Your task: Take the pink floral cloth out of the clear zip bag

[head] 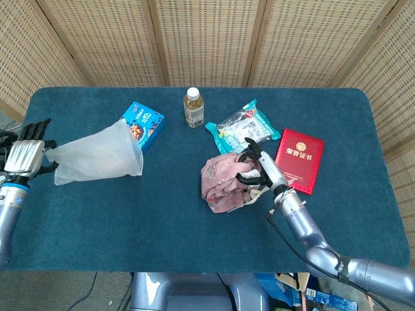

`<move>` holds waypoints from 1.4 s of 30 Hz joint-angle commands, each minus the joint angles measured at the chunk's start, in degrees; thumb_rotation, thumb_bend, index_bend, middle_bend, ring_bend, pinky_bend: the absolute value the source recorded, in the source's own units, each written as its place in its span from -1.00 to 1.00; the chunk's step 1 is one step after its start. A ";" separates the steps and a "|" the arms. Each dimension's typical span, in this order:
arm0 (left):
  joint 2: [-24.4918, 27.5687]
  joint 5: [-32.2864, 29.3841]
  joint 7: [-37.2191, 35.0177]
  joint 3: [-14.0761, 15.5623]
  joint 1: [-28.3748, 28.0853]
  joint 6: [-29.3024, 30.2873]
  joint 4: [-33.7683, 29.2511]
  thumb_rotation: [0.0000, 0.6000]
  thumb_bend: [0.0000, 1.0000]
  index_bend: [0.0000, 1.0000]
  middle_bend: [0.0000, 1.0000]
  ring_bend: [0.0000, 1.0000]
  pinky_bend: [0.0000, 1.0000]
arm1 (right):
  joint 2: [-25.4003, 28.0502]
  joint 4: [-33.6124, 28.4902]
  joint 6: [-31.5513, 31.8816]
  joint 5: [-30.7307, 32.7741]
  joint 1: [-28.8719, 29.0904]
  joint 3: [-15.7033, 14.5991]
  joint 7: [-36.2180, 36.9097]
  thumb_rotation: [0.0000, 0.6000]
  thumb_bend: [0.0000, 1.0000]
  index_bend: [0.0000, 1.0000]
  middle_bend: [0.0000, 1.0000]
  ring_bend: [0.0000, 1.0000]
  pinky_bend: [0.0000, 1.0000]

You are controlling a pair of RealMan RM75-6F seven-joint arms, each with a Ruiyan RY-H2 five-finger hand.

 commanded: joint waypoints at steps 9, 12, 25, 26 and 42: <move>2.82 -6.63 2.65 -0.47 1.22 -5.86 -3.49 1.00 -0.57 -0.98 -1.00 -1.00 -1.00 | 2.21 -0.03 2.14 -11.04 -2.56 -3.93 -2.04 1.00 -0.57 -0.44 -1.00 -1.00 -1.00; 4.00 -6.19 0.21 -0.96 1.89 -5.30 -5.43 1.00 -0.80 -1.00 -1.00 -1.00 -1.00 | 3.89 -0.24 3.07 -16.51 -3.63 -5.89 -3.26 1.00 -1.00 -1.00 -1.00 -1.00 -1.00; 11.79 7.74 -5.01 2.52 15.53 18.98 -24.39 1.00 -0.85 -1.00 -1.00 -1.00 -1.00 | 8.34 12.68 34.75 -51.39 -16.08 -15.83 -7.14 1.00 -1.00 -1.00 -1.00 -1.00 -1.00; 11.58 8.16 -3.68 2.80 16.20 20.32 -25.17 1.00 -0.85 -1.00 -1.00 -1.00 -1.00 | 8.53 12.61 35.54 -51.54 -16.67 -16.09 -7.57 1.00 -1.00 -1.00 -1.00 -1.00 -1.00; 6.75 16.39 13.52 8.89 25.05 33.48 -37.57 1.00 -0.84 -1.00 -1.00 -1.00 -1.00 | 6.56 7.54 45.35 -51.22 -29.40 -23.68 -17.56 1.00 -1.00 -1.00 -1.00 -1.00 -1.00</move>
